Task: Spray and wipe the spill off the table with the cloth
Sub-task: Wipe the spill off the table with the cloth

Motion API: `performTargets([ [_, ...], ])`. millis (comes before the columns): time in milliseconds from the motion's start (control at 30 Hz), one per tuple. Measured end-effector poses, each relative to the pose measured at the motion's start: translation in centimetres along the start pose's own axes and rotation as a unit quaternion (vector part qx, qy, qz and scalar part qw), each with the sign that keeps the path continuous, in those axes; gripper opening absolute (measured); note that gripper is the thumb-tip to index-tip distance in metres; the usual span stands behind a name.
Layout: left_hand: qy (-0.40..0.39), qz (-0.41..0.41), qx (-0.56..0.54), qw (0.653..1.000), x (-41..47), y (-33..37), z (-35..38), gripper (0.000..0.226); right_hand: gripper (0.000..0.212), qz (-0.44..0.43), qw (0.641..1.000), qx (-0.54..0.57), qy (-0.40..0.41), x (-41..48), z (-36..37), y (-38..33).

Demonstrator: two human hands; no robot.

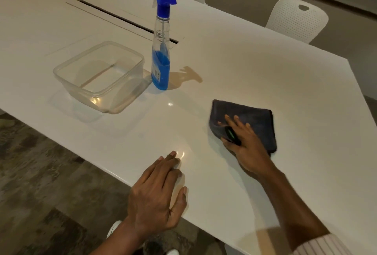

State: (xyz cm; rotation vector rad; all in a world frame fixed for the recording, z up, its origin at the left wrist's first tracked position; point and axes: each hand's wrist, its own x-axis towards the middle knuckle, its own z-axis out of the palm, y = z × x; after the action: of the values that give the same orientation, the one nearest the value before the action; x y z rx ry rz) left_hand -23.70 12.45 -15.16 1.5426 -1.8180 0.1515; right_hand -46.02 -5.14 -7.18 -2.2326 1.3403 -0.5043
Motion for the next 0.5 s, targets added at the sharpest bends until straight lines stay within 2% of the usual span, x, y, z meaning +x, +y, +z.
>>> performTargets([
  [133, 0.005, 0.015, 0.0, 1.0, 0.2, 0.0, -0.2, 0.032, 0.059, -0.092, 0.993, -0.048, -0.057, -2.2, 2.4, -1.9],
  [267, -0.011, -0.005, -0.009, 1.0, -0.1, -0.2, 0.1, 0.035, 0.066, -0.105, 0.989, -0.042, -0.094, -7.2, 1.5, -1.0],
  [367, -0.018, -0.009, -0.012, 1.0, -0.2, -0.2, 0.1, 0.035, 0.063, -0.08, 0.994, -0.026, -0.074, -7.8, -0.2, 1.4],
  [500, -0.01, 0.002, -0.009, 1.0, -0.1, -0.1, 0.2, 0.034, 0.056, -0.005, 0.999, -0.033, -0.011, -4.9, -1.1, 4.7],
])
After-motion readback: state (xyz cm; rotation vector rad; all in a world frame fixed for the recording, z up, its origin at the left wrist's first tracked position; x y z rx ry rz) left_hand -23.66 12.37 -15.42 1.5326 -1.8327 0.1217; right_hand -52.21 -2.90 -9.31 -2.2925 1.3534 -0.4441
